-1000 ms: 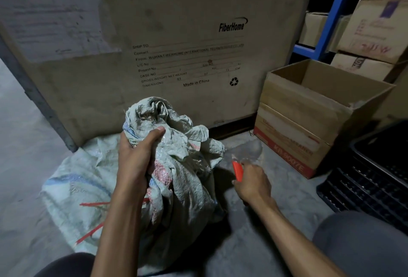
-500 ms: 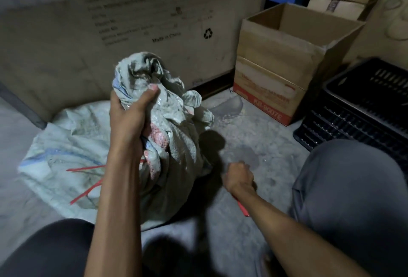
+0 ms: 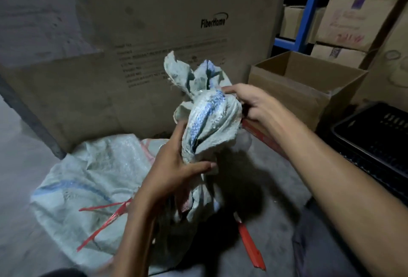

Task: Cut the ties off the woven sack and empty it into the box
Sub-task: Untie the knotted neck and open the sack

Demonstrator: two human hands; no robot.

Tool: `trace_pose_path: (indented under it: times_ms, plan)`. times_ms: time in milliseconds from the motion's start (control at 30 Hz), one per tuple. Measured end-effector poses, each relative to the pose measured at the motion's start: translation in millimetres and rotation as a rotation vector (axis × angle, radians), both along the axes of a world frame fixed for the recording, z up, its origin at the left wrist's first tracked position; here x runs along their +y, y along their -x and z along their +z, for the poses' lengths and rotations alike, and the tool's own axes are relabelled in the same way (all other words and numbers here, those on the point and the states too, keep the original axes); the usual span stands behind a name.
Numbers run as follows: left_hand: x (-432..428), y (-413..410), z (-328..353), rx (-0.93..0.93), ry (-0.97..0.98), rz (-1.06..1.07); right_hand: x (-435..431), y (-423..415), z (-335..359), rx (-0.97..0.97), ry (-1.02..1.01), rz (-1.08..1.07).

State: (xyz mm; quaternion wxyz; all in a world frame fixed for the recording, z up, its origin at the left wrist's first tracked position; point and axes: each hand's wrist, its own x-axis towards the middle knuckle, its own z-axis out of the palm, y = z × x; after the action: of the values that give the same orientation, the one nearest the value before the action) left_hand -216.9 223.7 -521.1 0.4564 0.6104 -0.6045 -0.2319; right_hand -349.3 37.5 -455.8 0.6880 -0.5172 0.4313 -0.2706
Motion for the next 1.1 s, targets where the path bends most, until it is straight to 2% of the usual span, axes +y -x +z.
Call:
trace_pose_path:
  times_ms: [133, 267, 333, 433, 500, 533, 567, 633, 667, 733, 800, 833, 867, 933, 967, 1033, 1067, 1100]
  plan:
    - [-1, -1, -6, -0.103, -0.095, 0.274, -23, 13, 14, -0.260, 0.089, -0.237]
    - [-2, 8, -12, -0.146, -0.019, 0.501, -20, 6, 4, -0.564, 0.031, -0.310]
    - [3, -1, -21, -0.083, -0.079, 0.417, -9, 4, 2, -0.611, -0.044, -0.321]
    - [6, -6, -11, 0.304, -0.334, 0.025, 7, 5, 3, -0.697, -0.156, -0.123]
    - [3, -6, 0, 0.549, -0.374, 0.036, 20, 7, 4, -0.742, -0.160, 0.006]
    - [5, -3, 6, 0.587, -0.339, 0.049, 26, 6, 4, -0.757, -0.141, 0.021]
    - [7, 0, 8, 0.527, -0.290, 0.031, 29, 3, 3, -0.760, -0.132, 0.064]
    - [10, 12, 10, 0.513, -0.279, 0.018, 31, -6, -2, -0.703, -0.125, 0.093]
    - [11, 14, 6, 0.558, -0.279, 0.026, 29, -12, -7, -0.615, -0.101, 0.069]
    - [1, 20, 2, 0.565, -0.233, 0.126, 25, -20, -15, -0.305, 0.089, -0.053]
    - [-8, 13, -4, 0.364, -0.180, 0.308, 22, -20, -19, 0.035, 0.346, -0.207]
    - [-10, 11, -4, 0.217, -0.180, 0.381, 22, -17, -19, 0.101, 0.411, -0.258]
    - [-10, 10, -2, 0.121, -0.176, 0.419, 20, -15, -20, 0.070, 0.415, -0.262]
    - [-11, 10, -2, -0.010, -0.154, 0.434, 23, -12, -15, -0.067, 0.372, -0.145]
    - [-12, 14, -1, -0.078, -0.125, 0.419, 27, -12, -13, -0.074, 0.388, -0.075]
    - [-15, 22, 0, -0.172, -0.085, 0.369, 34, -12, -14, 0.075, 0.505, -0.079]
    - [-13, 27, 3, -0.154, -0.099, 0.353, 33, -12, -15, 0.143, 0.554, -0.157]
    - [-12, 30, 5, -0.056, -0.107, 0.340, 24, -12, -19, 0.180, 0.569, -0.287]
